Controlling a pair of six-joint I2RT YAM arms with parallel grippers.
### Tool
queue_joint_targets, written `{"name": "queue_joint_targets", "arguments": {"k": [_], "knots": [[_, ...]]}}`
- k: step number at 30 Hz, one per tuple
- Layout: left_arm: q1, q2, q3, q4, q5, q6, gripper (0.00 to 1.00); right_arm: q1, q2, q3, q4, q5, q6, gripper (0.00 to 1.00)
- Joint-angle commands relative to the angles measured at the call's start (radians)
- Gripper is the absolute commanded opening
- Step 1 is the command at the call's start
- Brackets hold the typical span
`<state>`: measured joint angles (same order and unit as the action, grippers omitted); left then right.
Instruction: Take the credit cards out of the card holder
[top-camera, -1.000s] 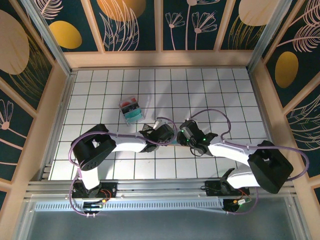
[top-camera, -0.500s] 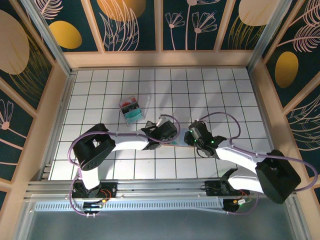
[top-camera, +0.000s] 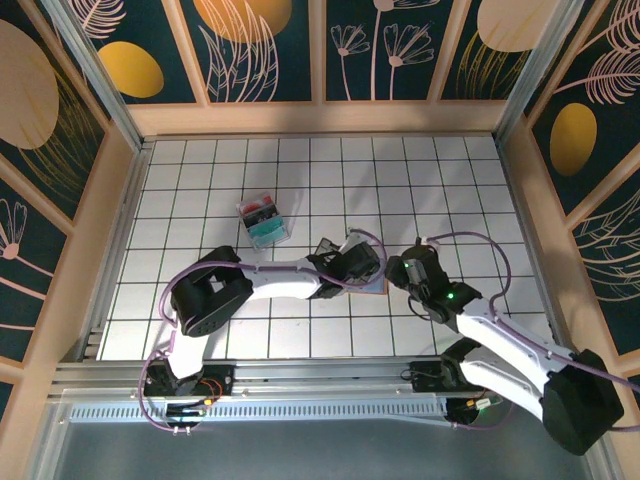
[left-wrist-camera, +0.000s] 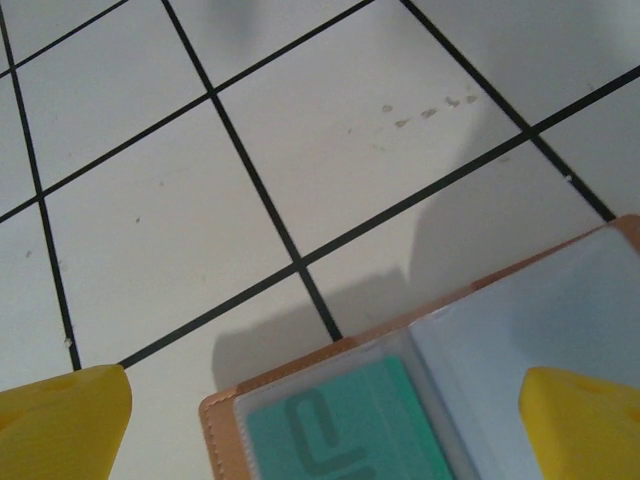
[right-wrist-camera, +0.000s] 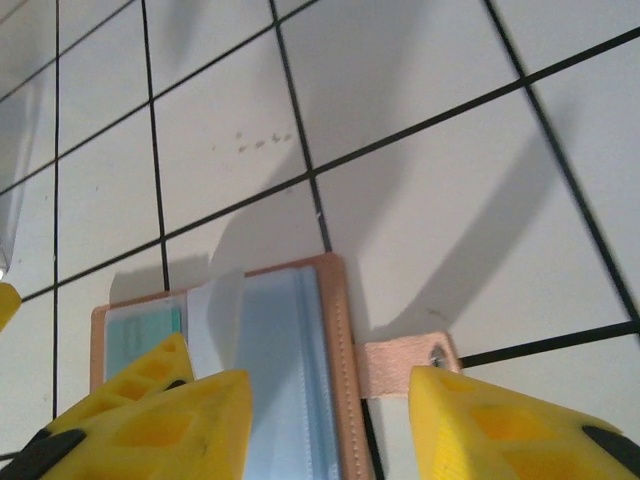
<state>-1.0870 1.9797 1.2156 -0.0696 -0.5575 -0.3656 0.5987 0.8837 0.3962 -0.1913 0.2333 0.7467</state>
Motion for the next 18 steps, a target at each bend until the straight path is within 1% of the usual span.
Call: {"name": "queue_joint_targets", "arguments": {"k": [1, 4, 9, 18], "knots": [[-0.006, 0.044, 0.041, -0.034, 0.003, 0.018, 0.99, -0.02, -0.046, 0.002, -0.076, 0.066, 0.014, 0.49], [-0.007, 0.081, 0.073, -0.042, 0.002, 0.023, 0.99, -0.027, -0.067, 0.003, -0.079, 0.08, 0.014, 0.51], [-0.007, 0.133, 0.117, -0.1, -0.076, -0.011, 0.99, -0.033, -0.068, 0.01, -0.077, 0.083, 0.009, 0.52], [-0.007, 0.102, 0.017, -0.212, -0.124, -0.151, 0.99, -0.039, -0.069, 0.009, -0.073, 0.07, 0.001, 0.56]]}}
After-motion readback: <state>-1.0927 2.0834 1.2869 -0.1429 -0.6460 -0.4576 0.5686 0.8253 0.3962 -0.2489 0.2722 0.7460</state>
